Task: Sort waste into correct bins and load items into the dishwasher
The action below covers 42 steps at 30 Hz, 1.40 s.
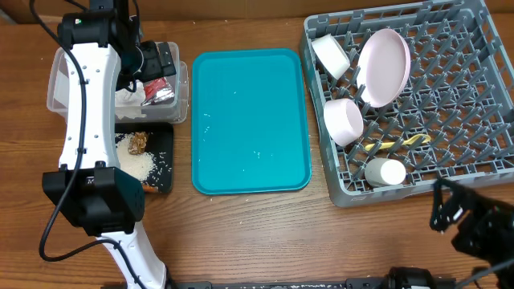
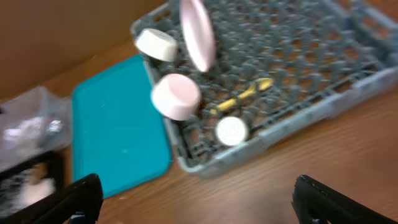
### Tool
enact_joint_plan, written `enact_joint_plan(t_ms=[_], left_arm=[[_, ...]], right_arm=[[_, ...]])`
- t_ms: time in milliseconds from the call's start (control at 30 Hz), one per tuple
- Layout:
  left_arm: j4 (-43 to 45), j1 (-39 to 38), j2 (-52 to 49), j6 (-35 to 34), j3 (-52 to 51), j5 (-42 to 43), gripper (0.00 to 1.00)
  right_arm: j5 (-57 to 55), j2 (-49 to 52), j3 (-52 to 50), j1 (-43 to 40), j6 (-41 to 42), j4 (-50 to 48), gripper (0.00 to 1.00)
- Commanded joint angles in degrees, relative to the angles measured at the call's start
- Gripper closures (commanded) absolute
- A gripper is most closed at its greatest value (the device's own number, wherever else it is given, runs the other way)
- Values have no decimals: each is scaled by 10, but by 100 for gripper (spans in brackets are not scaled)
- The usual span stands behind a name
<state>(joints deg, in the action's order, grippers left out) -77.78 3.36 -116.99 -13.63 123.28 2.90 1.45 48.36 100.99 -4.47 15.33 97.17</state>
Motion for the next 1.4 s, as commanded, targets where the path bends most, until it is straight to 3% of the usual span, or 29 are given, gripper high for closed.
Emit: enact_joint_plan(t_ms=[0,67,200,367,533,700,1367], left_arm=[[1,-4,8,-12,13,-4,0],[1,-4,8,-12,13,-4,0],[1,-4,8,-12,13,-4,0],[1,-4,8,-12,13,-4,0],[1,-4,8,-12,13,-4,0],[1,-4,8,-12,13,-4,0],[1,-4,8,-12,13,-3,0]], right_arm=[[-53,-20,-46,-1,-58,-10,0],[-52,-37,-87,-1,-60,-59,0],[-7,-144,-287,-1,-99,-308,0],[51,-327,-628,-1,-93,-598,0],[51,-424,-844,-1,-17,-799,0],[48,-471,-1002,-1,-18,-966,0],[45,-480,-1005,0,-18,-930,0]])
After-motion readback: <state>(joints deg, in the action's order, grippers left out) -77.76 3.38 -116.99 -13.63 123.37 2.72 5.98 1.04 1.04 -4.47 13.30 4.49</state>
